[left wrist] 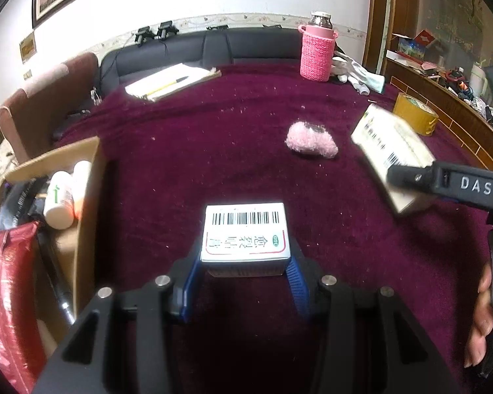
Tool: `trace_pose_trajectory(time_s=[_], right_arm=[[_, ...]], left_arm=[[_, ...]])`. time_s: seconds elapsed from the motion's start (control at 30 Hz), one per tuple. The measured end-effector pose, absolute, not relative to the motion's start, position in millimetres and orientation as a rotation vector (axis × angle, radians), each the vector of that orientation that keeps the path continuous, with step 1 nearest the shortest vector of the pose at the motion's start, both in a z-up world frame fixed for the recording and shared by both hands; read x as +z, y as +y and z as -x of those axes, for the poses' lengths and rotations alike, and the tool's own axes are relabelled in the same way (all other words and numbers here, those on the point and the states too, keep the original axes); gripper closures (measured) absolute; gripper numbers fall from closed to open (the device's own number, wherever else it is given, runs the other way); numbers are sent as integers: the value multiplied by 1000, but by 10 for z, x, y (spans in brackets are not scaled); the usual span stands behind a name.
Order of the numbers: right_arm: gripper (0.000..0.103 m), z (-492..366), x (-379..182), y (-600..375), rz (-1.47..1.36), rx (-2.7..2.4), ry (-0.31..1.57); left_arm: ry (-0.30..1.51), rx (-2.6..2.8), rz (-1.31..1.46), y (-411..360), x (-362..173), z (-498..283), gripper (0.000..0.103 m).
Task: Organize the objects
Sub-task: 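Carry the barcode box and medicine box with both grippers over the tray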
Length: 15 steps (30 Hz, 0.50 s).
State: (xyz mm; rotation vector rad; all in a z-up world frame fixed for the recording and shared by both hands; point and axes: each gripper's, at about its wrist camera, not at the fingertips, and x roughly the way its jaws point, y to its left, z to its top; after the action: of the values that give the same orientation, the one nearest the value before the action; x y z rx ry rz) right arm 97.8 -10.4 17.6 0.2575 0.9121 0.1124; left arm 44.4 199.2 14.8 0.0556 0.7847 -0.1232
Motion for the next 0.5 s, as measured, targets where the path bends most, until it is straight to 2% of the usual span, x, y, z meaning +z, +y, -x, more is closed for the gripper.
trace_pose_trajectory(time_s=[0.5], right_arm=[[27, -873, 377, 39, -232, 171, 810]], left_arm=[[691, -95, -123, 1909, 272, -319, 57]])
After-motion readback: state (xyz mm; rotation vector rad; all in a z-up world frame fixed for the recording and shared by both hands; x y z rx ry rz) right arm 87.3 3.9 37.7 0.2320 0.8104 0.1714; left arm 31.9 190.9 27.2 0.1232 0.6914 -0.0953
